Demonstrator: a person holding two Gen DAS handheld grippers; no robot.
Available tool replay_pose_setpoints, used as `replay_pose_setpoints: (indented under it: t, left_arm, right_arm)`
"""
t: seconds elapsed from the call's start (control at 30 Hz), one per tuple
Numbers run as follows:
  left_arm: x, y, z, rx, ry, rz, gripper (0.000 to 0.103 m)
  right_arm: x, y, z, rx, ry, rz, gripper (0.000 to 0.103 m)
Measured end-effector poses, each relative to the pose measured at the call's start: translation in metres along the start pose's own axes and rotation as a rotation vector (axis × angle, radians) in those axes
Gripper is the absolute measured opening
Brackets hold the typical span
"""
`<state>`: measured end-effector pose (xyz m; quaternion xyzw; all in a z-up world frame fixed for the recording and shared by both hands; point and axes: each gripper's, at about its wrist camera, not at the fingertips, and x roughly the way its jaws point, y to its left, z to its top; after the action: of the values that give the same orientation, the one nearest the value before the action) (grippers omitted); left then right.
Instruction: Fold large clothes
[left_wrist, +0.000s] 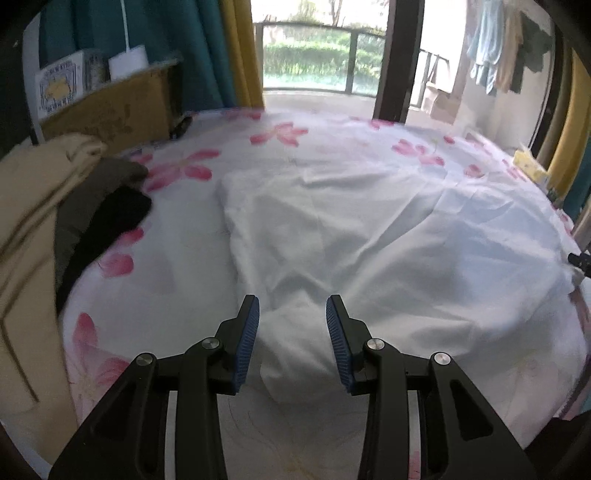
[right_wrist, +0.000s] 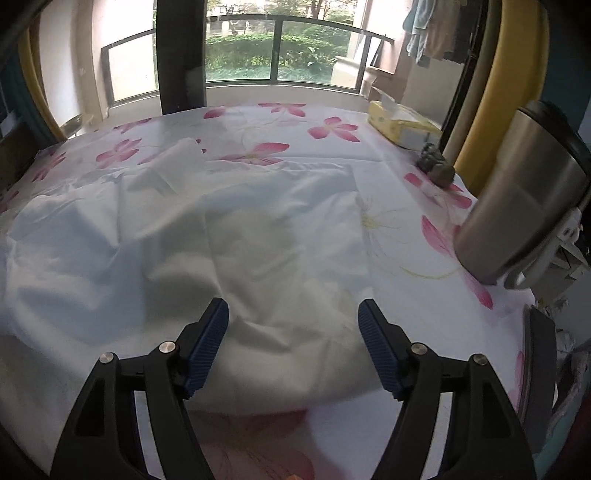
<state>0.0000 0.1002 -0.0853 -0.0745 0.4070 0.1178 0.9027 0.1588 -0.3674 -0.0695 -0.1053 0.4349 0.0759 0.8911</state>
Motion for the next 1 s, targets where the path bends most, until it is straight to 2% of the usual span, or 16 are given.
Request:
replay_pose_setpoints:
  t: [0.2, 0.33, 0.47, 0.57, 0.73, 0.83, 1.0]
  left_arm:
    - [-0.035, -0.011, 0.014, 0.031, -0.124, 0.006, 0.040]
    - [-0.043, -0.021, 0.022, 0.035, -0.160, -0.058, 0.040]
    - [-0.029, -0.036, 0.024, 0.054, -0.130, -0.123, 0.040]
    - [-0.021, -0.045, 0.023, 0.068, -0.110, -0.164, 0.040]
    - [-0.011, -0.053, 0.022, 0.074, -0.094, -0.210, 0.040]
    - [-0.005, -0.057, 0.023, 0.071, -0.086, -0.249, 0.040]
    - [0.001, -0.070, 0.028, 0.084, -0.077, -0.280, 0.040]
  right_arm:
    - [-0.017, -0.007, -0.015, 0.062, -0.004, 0.034, 0.073]
    - [-0.025, -0.002, -0.028, 0.084, 0.011, 0.058, 0.073]
    - [-0.034, 0.001, -0.040, 0.123, 0.029, 0.104, 0.074]
    - [-0.036, 0.006, -0.049, 0.127, 0.060, 0.107, 0.074]
    - [-0.034, 0.011, -0.058, 0.157, 0.096, 0.149, 0.075]
    - [-0.031, 0.014, -0.056, 0.186, 0.076, 0.180, 0.086]
    - [-0.018, 0.021, -0.041, 0.235, 0.050, 0.210, 0.090]
